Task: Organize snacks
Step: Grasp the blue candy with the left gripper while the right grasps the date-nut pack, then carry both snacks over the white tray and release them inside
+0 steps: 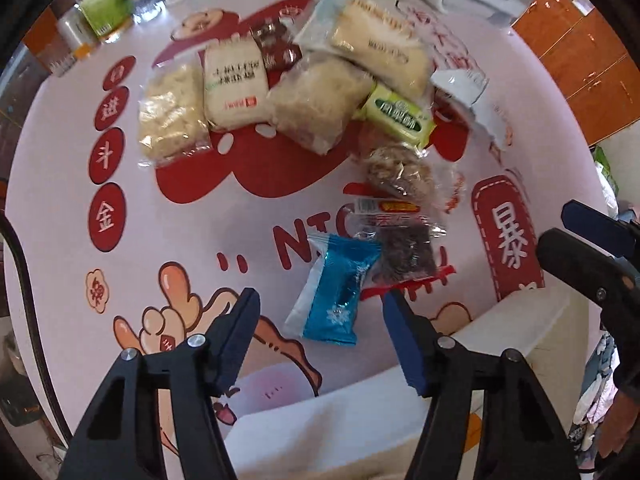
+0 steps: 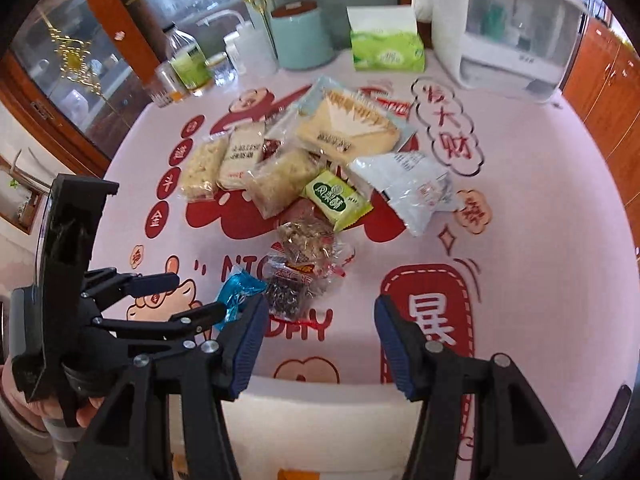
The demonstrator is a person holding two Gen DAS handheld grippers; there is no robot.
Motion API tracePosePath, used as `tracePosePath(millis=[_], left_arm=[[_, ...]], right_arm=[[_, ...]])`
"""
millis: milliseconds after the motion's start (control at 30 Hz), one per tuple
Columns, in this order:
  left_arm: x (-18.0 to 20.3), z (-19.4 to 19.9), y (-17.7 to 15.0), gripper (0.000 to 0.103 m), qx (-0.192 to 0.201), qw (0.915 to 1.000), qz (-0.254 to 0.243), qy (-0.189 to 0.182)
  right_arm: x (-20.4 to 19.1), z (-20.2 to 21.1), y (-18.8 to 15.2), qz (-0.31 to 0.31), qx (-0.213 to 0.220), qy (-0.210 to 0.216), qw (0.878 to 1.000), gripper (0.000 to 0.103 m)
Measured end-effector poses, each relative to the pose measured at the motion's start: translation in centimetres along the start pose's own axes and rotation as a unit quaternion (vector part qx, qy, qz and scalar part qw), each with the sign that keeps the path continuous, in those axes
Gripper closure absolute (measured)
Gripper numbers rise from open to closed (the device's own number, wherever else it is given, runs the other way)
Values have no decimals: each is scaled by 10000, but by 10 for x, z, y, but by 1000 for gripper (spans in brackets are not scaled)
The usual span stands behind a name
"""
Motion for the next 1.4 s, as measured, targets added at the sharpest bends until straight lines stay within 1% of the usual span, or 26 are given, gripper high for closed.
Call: tracePosePath(millis=[167,233,333,467,500,567,633,767,833,967,1000,1033,1133,1200,1267,1400], left_arm=[[1,-19,8,41,-209,9998,-39,26],[1,-27,11,43,-289,9996,-32,41],[-1,-40,17,49,-418,9991,50,43],[-9,-53,18,65,-583,9980,206,124],[-10,-51,18,69,-521,9983,216,132],[-15,-49,17,71,-538,9981,281,140],[-20,-47,16,76,-518,9978,378,143],[-34,-40,13,81,-399,9975,568,147],[-42,-33,10,82,-294,9973,652,190],[-56,-25,3,82,-184,9965,816,79],[-59,-21,1,82,-154,9962,862,34],[-62,-19,-4,82,-137,9960,884,10],[-73,-15,-11,82,-92,9952,971,-74],[-79,-12,-15,82,-87,9946,1029,-122],[-88,-6,-26,82,-75,9944,1047,-153],[-91,0,-33,82,-38,9939,1086,-207]], right_arm=[[2,-28,9,-216,-369,131,9990,47],[1,-37,10,-288,-504,163,9982,47],[3,-48,10,-433,-684,276,9963,47],[6,-62,10,-599,-894,345,9936,47],[6,-65,10,-632,-945,359,9929,47],[4,-72,10,-680,-1063,412,9912,47],[1,-79,11,-704,-1163,418,9898,47],[-8,-95,14,-785,-1457,395,9854,47],[-13,-103,16,-858,-1571,393,9831,47],[-20,-117,18,-868,-1790,44,9800,47],[-24,-122,17,-823,-1887,-46,9786,47],[-27,-126,17,-767,-1933,-69,9781,44],[-37,-128,20,-563,-1927,-272,9793,42],[-42,-130,20,-536,-2003,-294,9778,40],[-44,-132,20,-556,-2109,-270,9756,38],[-52,-135,22,-469,-2110,-368,9757,34]])
Point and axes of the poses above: each gripper's, at about its wrist camera, not at the fingertips, and z roughly against the way its jaws point, x to its right, y to its top, the point moved 3 cm from there along -z, roughly the way its jaws point, and after that the axes turned 1 degree about -y, right-handed, at the moved point
